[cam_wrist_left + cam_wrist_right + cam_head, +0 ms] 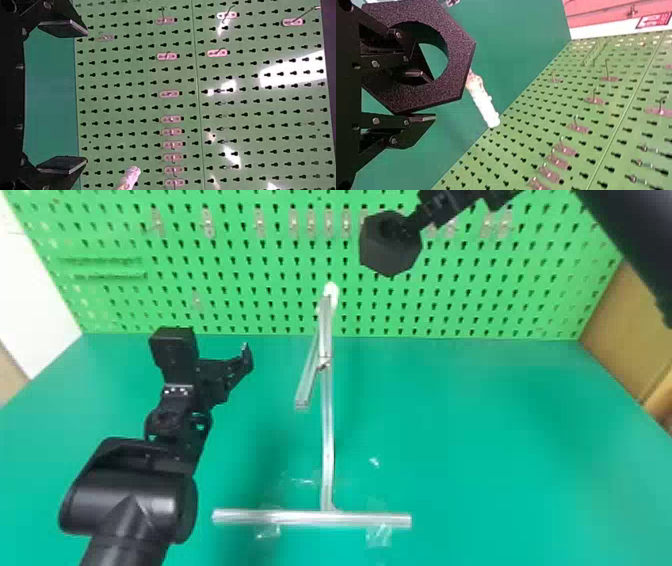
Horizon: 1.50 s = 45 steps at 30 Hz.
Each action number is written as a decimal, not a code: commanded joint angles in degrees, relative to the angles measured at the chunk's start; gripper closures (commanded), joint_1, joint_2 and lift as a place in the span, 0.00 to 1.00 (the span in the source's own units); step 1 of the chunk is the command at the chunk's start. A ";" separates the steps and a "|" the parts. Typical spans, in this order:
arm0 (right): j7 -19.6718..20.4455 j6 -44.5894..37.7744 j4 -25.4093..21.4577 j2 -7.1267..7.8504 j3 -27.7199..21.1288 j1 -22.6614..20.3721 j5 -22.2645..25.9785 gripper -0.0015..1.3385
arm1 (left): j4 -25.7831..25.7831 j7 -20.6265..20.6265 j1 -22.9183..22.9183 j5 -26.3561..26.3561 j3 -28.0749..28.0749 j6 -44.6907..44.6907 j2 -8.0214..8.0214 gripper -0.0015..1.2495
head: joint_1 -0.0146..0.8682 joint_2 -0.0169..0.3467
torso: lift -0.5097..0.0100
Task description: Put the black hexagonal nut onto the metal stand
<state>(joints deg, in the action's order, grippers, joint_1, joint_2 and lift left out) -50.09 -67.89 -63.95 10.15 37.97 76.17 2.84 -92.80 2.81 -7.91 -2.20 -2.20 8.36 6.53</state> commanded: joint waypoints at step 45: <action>0.78 3.64 3.75 -3.38 6.24 0.47 14.21 0.84 | -0.01 0.00 -0.18 0.26 0.00 0.17 0.15 0.12 | 0.80 0.27 | 0.98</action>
<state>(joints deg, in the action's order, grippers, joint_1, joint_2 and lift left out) -49.30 -64.76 -60.67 6.77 44.27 76.91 16.12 -92.81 2.81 -8.15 -1.90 -2.28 8.52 6.68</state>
